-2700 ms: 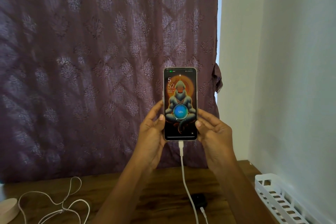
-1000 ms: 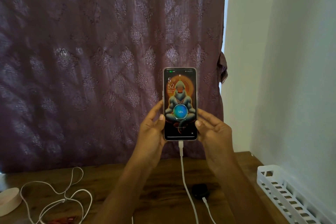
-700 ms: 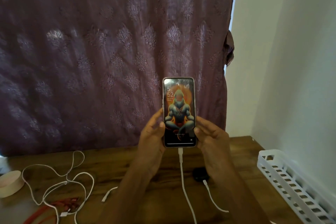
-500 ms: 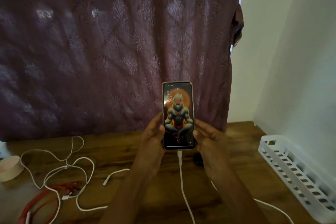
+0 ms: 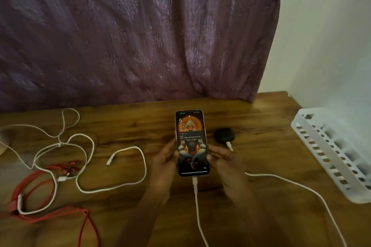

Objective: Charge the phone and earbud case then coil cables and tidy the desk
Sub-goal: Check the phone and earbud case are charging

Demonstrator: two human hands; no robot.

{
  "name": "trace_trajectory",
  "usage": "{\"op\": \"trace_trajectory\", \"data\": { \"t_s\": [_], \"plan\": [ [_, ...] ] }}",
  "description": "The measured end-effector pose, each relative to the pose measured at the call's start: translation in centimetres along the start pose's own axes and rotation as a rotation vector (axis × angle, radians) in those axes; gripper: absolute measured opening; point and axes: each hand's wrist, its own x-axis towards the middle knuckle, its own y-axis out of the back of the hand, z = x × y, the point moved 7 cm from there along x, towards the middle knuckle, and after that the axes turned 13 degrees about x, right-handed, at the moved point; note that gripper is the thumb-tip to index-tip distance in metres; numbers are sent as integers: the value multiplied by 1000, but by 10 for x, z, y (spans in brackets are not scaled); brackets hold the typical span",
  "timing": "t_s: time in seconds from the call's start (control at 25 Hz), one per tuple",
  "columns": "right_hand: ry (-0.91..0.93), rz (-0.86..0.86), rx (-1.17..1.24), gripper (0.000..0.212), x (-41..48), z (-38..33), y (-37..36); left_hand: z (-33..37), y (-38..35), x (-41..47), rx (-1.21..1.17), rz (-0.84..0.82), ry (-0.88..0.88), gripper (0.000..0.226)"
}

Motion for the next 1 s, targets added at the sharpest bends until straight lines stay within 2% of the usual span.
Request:
{"op": "trace_trajectory", "data": {
  "t_s": [0.28, 0.68, 1.0],
  "plan": [
    [-106, 27, -248, 28, 13, 34, 10, -38, 1, 0, 285, 92, 99, 35],
    [-92, 26, -449, 21, 23, 41, 10, -44, -2, 11, 647, 145, 37, 31],
    [-38, 36, -579, 26, 27, 44, 12, -42, -2, 9, 724, 182, -5, 34]
  ]
}}
